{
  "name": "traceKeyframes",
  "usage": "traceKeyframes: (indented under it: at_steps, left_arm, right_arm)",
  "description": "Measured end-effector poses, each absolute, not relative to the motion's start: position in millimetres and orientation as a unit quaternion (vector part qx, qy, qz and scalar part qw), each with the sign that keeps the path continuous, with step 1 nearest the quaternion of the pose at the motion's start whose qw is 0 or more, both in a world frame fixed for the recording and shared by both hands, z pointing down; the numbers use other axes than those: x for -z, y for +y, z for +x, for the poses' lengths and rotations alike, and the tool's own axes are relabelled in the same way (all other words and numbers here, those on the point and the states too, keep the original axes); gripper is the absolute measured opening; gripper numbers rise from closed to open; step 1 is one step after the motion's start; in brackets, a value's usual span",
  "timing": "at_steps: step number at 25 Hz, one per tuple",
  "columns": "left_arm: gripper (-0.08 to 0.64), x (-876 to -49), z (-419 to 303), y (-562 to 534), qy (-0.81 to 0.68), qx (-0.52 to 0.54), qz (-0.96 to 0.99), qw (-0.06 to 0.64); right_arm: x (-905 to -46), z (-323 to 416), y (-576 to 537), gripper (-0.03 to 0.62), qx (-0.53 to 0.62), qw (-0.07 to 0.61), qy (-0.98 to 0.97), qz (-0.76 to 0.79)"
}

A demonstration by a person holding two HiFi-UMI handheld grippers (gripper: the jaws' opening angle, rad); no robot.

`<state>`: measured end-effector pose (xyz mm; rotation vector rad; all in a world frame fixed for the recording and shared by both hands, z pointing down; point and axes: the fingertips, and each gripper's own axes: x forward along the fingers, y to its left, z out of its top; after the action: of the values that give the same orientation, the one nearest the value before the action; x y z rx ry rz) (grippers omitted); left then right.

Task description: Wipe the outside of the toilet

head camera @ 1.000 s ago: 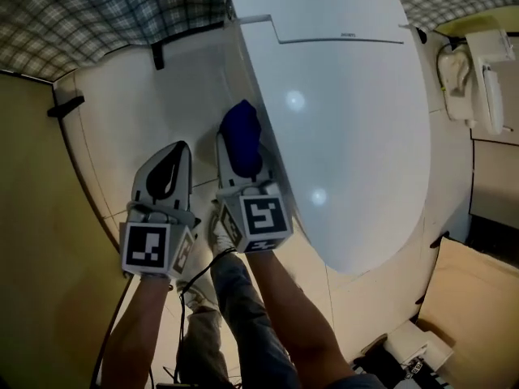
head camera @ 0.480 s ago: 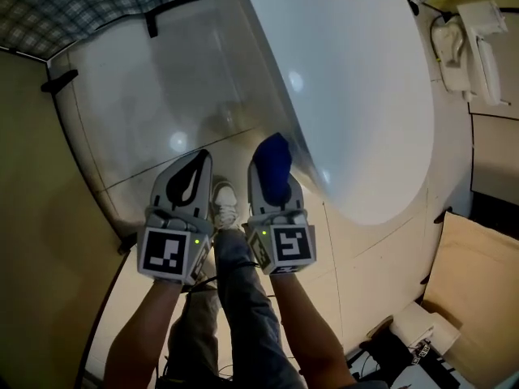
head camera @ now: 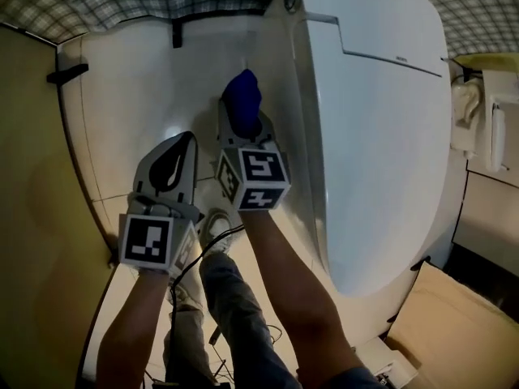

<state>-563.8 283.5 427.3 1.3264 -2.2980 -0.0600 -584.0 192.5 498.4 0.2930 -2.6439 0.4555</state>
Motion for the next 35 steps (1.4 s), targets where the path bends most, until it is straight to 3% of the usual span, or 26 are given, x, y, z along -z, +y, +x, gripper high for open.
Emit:
traceKeyframes:
  at_steps: [5, 10, 26, 30, 35]
  left_arm:
    - [0.012, -452, -598, 258, -0.847, 0.026, 0.47, 0.246]
    - [0.012, -481, -583, 242, -0.836, 0.031, 0.482, 0.259]
    - [0.012, -510, -414, 320, -0.77, -0.024, 0.578, 0.268]
    - [0.012, -513, -420, 330, -0.777, -0.032, 0.576, 0.252]
    - [0.012, -505, -468, 316, -0.795, -0.026, 0.543, 0.27]
  right_arm:
    - [-539, -623, 153, 0.064, -0.145, 0.254, -0.95, 0.106]
    - [-552, -608, 154, 0.064, -0.136, 0.254, -0.952, 0.103]
    - [-556, -365, 247, 0.064, -0.173, 0.26, -0.927, 0.206]
    - [-555, -380, 249, 0.064, -0.181, 0.25, -0.93, 0.199]
    - [-557, -461, 239, 0.064, -0.193, 0.239, -0.939, 0.158]
